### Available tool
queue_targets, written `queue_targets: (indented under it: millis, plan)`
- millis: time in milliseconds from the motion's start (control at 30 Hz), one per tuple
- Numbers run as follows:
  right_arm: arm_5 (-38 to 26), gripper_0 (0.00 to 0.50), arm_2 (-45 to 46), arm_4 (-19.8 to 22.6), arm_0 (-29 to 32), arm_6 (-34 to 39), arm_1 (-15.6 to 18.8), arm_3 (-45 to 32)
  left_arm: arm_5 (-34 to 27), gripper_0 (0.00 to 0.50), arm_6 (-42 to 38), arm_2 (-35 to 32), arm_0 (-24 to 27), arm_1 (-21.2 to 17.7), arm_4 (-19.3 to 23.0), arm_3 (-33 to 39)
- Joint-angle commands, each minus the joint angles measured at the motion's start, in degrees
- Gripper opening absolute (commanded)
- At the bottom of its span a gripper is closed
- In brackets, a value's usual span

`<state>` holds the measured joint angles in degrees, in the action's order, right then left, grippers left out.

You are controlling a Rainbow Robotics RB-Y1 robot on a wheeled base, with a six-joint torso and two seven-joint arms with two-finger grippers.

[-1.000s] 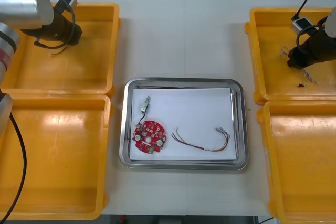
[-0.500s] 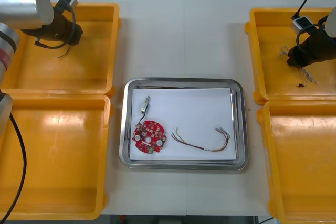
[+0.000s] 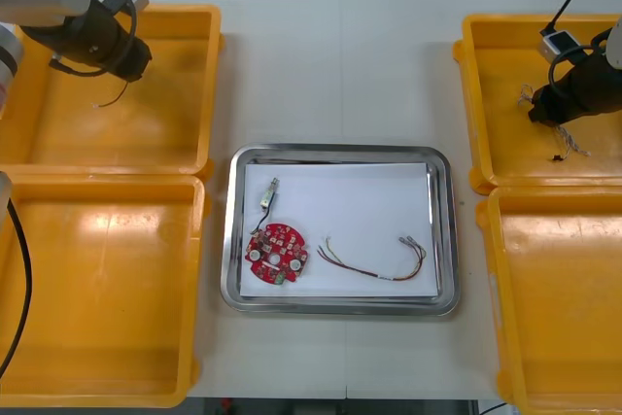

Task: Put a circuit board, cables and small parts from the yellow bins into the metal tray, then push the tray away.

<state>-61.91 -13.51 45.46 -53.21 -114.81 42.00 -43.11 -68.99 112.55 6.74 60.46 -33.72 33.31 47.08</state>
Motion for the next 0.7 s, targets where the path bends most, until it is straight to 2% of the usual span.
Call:
queue_targets:
  millis: [33, 100, 133, 167, 200, 233, 267, 333, 367, 467, 700]
  plan:
    - [0.1, 0.5, -1.2, 1.0, 3.7, -0.2, 0.5, 0.3, -4.3, 0.0, 2.3, -0.6, 0.9, -3.6, -0.1, 5.0]
    - [0.1, 0.498, -1.3, 1.2, 3.8, -0.3, 0.5, 0.3, -5.3, 0.0, 1.6, -1.0, 0.4, -3.7, -0.2, 6.1]
    - [0.1, 0.442, -1.3, 1.3, 3.8, -0.4, 0.5, 0.3, -5.5, 0.0, 1.4, -1.4, 0.0, -3.7, -0.3, 6.6]
    - [0.1, 0.355, -1.2, 1.4, 4.0, -0.5, 0.5, 0.3, -5.7, 0.0, 1.0, -1.7, -0.5, -3.6, -0.2, 7.5]
    - [0.1, 0.326, -1.3, 1.4, 4.0, -0.5, 0.5, 0.3, -5.9, 0.0, 0.8, -1.9, -0.9, -3.7, -0.3, 8.2]
    - [0.1, 0.25, -1.3, 1.5, 4.2, -0.6, 0.5, 0.2, -6.6, 0.0, 0.4, -2.3, -1.6, -3.7, -0.4, 9.6]
    - [0.1, 0.21, -1.3, 1.5, 4.2, -0.6, 0.5, 0.3, -7.0, 0.0, -0.1, -2.6, -2.0, -3.7, -0.5, 10.5]
    - [0.1, 0.058, -1.3, 1.6, 4.4, -0.8, 0.5, 0.3, -9.4, 0.0, -2.9, -3.1, -3.8, -3.7, -0.8, 14.4]
    - [0.3, 0.019, -1.3, 1.5, 4.6, -1.0, 0.5, 0.3, -10.6, 0.0, -4.0, -3.1, -4.6, -3.9, -1.0, 16.6]
    - [0.7, 0.0, -1.3, 1.6, 5.1, -1.3, 0.5, 0.2, -13.2, 0.0, -6.7, -3.1, -6.4, -4.1, -1.3, 21.1]
    - [0.2, 0.0, -0.5, 1.2, 5.0, -2.4, 1.6, -2.2, -19.7, 0.0, -15.5, -3.1, -10.8, -4.1, -1.0, 33.2]
